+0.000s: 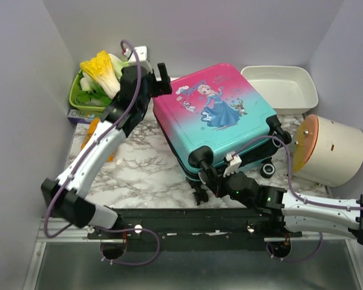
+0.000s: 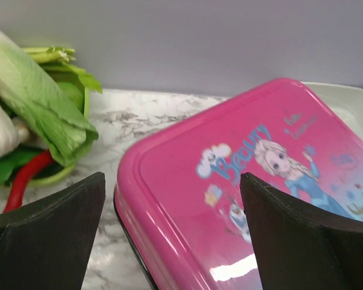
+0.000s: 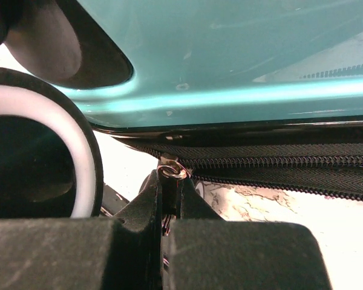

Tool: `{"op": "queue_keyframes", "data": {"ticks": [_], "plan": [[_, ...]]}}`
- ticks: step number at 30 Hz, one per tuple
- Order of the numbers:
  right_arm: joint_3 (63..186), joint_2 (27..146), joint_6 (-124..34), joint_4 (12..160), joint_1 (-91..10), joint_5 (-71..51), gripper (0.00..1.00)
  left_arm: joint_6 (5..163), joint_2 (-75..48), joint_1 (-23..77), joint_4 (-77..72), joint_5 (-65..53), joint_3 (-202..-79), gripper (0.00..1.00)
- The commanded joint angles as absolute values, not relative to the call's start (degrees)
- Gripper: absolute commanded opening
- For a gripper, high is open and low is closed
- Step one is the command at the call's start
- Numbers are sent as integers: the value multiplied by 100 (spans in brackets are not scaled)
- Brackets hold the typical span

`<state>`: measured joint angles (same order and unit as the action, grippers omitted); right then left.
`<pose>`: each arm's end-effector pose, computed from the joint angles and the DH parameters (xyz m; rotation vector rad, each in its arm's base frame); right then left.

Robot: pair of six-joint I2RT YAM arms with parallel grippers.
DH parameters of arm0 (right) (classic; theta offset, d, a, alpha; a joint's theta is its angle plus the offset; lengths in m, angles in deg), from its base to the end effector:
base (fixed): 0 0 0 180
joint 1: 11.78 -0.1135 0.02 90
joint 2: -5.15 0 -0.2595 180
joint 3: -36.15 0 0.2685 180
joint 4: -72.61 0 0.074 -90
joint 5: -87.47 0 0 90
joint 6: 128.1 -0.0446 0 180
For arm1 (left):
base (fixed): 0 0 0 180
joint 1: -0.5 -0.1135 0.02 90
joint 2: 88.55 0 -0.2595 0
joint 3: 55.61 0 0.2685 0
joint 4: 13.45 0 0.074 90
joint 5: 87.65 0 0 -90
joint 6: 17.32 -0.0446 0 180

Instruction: Open, take out, and arrange the luggage

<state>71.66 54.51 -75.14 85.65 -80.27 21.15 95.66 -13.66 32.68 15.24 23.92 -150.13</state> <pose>0.0952 0.1926 0.1942 -0.3034 2.0577 0.7470 0.2790 -0.1562 0.4360 -0.1399 1.7275 -0.3869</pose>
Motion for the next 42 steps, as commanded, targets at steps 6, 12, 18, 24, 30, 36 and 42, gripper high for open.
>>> {"op": "queue_keyframes", "data": {"ticks": [6, 12, 18, 24, 30, 36, 42], "plan": [[7491, 5542, -7492, 8904, -8086, 2129, 1, 8771, 2266, 1834, 2608, -1422, -18196, 99], [7675, 5700, -7370, 8913, -8077, 2094, 1, 8508, 3378, 1816, 2803, -1752, -19017, 99], [7746, 5744, -7308, 8887, -8077, 1979, 1, 7963, 3818, 1834, 2856, -1983, -18841, 99], [7834, 5815, -7273, 8922, -8077, 2014, 1, 8208, 3426, 1834, 2260, -3894, -17341, 97], [7711, 5649, -7370, 9115, -8060, 2155, 1, 9112, 1872, 1834, 230, -4362, -14485, 96], [7649, 5270, -7168, 9361, -7990, 2313, 1, 10245, 18, 1825, -1537, -3739, -11733, 95], [7640, 4980, -6861, 9529, -7621, 2480, 1, 10756, -1925, 1816, -1504, -2772, -10220, 96]]}}
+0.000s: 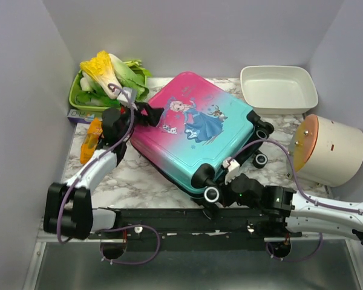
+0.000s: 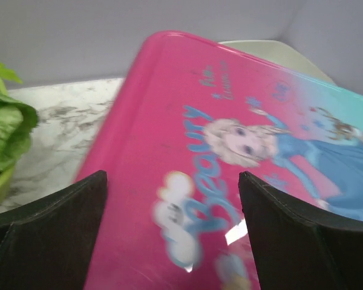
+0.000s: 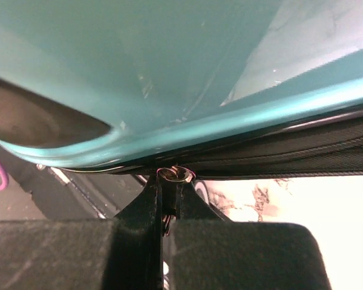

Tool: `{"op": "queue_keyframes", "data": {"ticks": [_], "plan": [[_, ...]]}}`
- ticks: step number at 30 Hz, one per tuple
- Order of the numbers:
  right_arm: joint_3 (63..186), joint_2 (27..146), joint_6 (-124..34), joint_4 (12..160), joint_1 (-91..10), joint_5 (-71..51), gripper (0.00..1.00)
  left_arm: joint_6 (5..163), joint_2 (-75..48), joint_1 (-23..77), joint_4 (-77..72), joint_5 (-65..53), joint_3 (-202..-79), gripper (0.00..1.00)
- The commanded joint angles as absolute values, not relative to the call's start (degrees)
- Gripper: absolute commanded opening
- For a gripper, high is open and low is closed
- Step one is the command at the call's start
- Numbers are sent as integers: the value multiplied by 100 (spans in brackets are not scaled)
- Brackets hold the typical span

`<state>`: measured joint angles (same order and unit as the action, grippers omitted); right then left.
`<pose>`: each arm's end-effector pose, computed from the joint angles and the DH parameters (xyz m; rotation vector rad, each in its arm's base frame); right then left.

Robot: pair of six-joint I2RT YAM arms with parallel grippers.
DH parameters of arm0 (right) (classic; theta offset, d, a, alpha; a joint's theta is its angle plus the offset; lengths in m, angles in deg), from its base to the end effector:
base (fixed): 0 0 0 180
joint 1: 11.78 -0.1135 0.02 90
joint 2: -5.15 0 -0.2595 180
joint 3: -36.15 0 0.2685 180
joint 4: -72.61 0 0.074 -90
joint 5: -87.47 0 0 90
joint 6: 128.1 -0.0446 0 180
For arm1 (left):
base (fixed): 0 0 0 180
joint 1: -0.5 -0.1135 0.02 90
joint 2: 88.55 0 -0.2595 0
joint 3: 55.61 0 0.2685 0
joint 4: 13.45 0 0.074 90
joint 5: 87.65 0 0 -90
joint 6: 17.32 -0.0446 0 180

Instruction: Open, take out, and arrange the luggage

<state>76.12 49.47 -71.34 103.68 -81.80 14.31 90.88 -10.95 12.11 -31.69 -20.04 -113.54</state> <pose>0.0795 0.1809 0.2068 -0.5446 2.1807 0.7006 0.3221 -0.0835 0.2737 0.2178 1.6260 -0.7122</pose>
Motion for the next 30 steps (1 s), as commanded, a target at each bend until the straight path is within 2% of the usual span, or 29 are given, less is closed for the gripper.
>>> {"op": "queue_keyframes", "data": {"ticks": [1, 7, 14, 19, 25, 30], "plan": [[7658, 4971, -6782, 9537, -7350, 2411, 1, 10801, -2121, 1825, -1391, -2579, -10044, 96], [7816, 5033, -5991, 9152, -5901, 1779, 1, 10977, -3247, 1842, -1110, -2340, -9630, 96], [8070, 5348, -5788, 8808, -5213, 1346, 1, 10713, -3731, 1843, -300, -1531, -9902, 99], [8255, 5911, -5516, 8370, -4328, 935, 1, 10740, -3959, 1843, -247, -1759, -9902, 99], [8913, 6842, -5138, 7631, -3271, -383, 1, 10652, -4372, 1904, -282, -2443, -9893, 99], [9599, 7702, -4708, 7507, -3147, -710, 1, 10608, -4715, 2343, -335, -2384, -9744, 99]]}}
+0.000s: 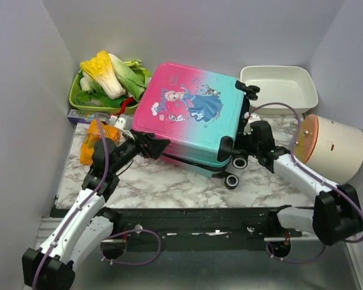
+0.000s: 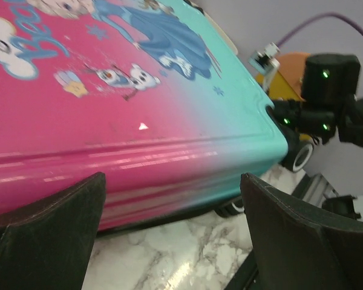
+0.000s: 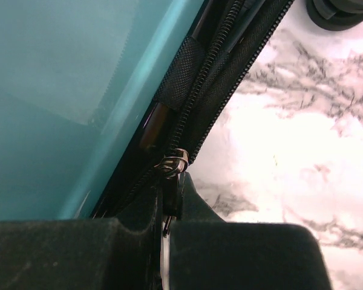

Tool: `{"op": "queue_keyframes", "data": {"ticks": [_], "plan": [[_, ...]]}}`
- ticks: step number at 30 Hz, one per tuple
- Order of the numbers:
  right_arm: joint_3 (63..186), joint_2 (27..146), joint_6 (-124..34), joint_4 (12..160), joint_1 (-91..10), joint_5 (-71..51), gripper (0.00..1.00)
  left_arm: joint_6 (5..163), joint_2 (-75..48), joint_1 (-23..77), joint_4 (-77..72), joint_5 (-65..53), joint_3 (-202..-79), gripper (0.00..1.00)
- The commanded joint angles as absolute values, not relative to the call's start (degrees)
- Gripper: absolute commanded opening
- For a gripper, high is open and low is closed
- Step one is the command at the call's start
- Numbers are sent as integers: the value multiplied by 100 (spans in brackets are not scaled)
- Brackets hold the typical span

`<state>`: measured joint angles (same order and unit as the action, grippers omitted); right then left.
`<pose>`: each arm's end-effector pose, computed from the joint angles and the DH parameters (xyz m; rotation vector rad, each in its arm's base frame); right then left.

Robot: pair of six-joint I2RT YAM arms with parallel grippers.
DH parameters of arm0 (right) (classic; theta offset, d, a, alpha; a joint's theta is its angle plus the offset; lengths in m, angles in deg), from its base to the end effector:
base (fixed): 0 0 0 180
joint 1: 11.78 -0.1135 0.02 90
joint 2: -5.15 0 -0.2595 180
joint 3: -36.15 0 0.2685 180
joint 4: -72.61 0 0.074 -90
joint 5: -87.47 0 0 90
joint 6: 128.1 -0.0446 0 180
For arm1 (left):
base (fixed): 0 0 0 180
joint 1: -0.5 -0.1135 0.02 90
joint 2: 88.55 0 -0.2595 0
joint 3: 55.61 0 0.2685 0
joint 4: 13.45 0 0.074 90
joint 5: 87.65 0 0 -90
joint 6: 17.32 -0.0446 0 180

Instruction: Open, take out, and arrange the luggage

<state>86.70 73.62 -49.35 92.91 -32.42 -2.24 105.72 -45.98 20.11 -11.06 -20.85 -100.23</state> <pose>0.2559 0.0962 0.1989 -0.1818 2.2471 0.2951 0.1940 -0.0878 0.2980 0.1406 1.6683 -1.0250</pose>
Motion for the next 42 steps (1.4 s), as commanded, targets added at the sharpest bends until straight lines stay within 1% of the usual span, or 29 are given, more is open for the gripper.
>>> {"op": "queue_keyframes", "data": {"ticks": [1, 3, 6, 9, 11, 12, 13, 16, 19, 21, 23, 26, 30, 34, 36, 40, 42], "plan": [[9713, 7835, -4663, 7507, -3042, -736, 1, 10608, -4707, 2483, -326, -2366, -9744, 99], [9977, 8073, -4584, 7525, -2936, -982, 1, 10521, -4567, 2992, -300, -2156, -9831, 99], [9987, 8258, -4619, 7595, -2795, -1272, 1, 10397, -4277, 3836, -124, -1822, -10104, 99], [9646, 8083, -4680, 7560, -2795, -1360, 1, 10738, -3970, 4538, -474, -1734, -10236, 99], [9443, 7856, -4733, 7481, -2795, -1334, 1, 11283, -3723, 4838, -852, -1558, -10367, 99], [9233, 7767, -4768, 7437, -2795, -1291, 1, 11389, -3409, 4970, -966, -1488, -10429, 99], [9127, 7679, -4786, 7385, -2795, -1282, 1, 11460, -3240, 5285, -1107, -1174, -10516, 99], [8811, 7336, -4873, 7270, -2786, -1325, 1, 11627, -2467, 5717, -1406, -698, -10868, 99], [8634, 7142, -4795, 7252, -2786, -1518, 1, 11286, -1694, 5859, -1302, -513, -11412, 99], [8599, 7055, -4707, 7304, -2778, -1694, 1, 10979, -1124, 5859, -1031, -135, -11957, 99], [8529, 6949, -4593, 7392, -2786, -1852, 1, 10828, -797, 5859, -582, 442, -12500, 99], [8379, 6581, -4444, 7542, -2786, -1984, 1, 10687, -383, 5859, -352, 797, -12994, 99], [8063, 5974, -4285, 7954, -2777, -2318, 1, 10582, -251, 5859, -729, 1070, -13198, 99], [7651, 5306, -4355, 8017, -2786, -2968, 1, 10441, 188, 5859, -398, 1272, -13707, 99], [7492, 4972, -4451, 7903, -2786, -3398, 1, 10555, 338, 5859, -448, 1185, -13822, 99], [7245, 4655, -4855, 7727, -2786, -3996, 1, 10836, 593, 5859, -756, 1088, -13761, 99], [7026, 4567, -5031, 7430, -2795, -4497, 1, 10941, 637, 5859, -783, 1088, -13760, 99]]}}
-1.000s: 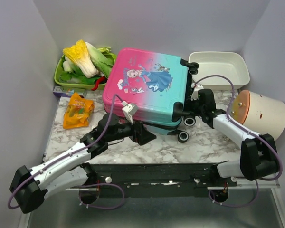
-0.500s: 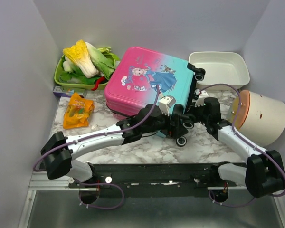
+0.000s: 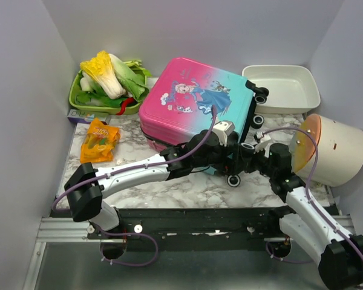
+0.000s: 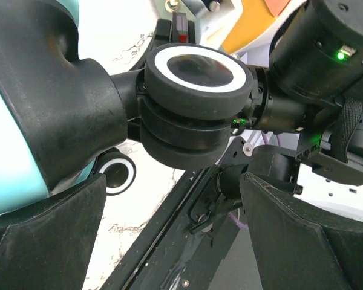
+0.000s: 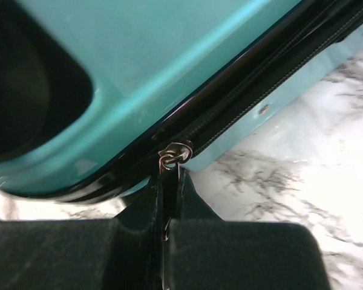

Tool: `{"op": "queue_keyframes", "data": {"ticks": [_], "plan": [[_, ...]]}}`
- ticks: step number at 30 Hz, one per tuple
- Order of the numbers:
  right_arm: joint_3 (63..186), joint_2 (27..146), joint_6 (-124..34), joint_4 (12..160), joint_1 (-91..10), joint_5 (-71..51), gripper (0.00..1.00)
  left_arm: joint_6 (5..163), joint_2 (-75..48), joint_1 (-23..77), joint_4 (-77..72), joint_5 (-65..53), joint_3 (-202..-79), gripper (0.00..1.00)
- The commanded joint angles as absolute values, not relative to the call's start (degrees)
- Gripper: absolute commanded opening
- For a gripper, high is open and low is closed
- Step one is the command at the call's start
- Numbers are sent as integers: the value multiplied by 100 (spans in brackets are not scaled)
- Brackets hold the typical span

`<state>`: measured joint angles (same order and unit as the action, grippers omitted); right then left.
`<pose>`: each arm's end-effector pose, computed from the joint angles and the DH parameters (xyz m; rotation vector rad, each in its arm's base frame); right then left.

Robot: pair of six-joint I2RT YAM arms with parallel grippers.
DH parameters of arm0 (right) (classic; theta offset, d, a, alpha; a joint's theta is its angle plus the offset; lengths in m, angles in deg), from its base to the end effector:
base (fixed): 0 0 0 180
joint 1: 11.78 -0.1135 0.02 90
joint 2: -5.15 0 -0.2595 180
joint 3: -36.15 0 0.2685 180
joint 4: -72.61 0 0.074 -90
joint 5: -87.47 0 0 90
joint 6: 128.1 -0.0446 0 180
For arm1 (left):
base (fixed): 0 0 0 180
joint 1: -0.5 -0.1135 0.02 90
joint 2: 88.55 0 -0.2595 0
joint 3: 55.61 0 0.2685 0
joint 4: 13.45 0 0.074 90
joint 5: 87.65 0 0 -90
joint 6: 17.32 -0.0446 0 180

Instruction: Open, take out, and arrange the luggage

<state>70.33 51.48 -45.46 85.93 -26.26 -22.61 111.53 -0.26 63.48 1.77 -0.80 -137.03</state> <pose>0.1975 0.0668 0.1949 -0.3515 2.0061 0.5939 0.1744 -0.3474 0.2962 0.4915 2.1079 -1.1686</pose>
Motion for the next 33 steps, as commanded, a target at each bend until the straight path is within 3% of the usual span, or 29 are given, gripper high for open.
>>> {"op": "queue_keyframes", "data": {"ticks": [1, 11, 15, 20, 28, 33], "plan": [[6955, 4436, -5128, 7332, -2795, -4655, 1, 10968, 681, 5859, -861, 1097, -13760, 99], [6032, 2574, -5006, 6927, -3111, -4278, 1, 11258, 901, 5859, -1099, 1299, -13839, 99], [6102, 2405, -4716, 7085, -3401, -4095, 1, 11355, 1033, 5859, -1047, 1264, -13971, 99], [6321, 2913, -4207, 7041, -4454, -3612, 1, 11548, 1094, 5859, -1011, 1246, -13998, 99], [6981, 4390, -2836, 7042, -6800, -1125, 1, 11733, 1059, 5859, -854, 1219, -13945, 99], [6867, 4541, -3404, 6401, -6961, 137, 1, 11847, 901, 5859, -879, 1290, -13682, 99]]}}
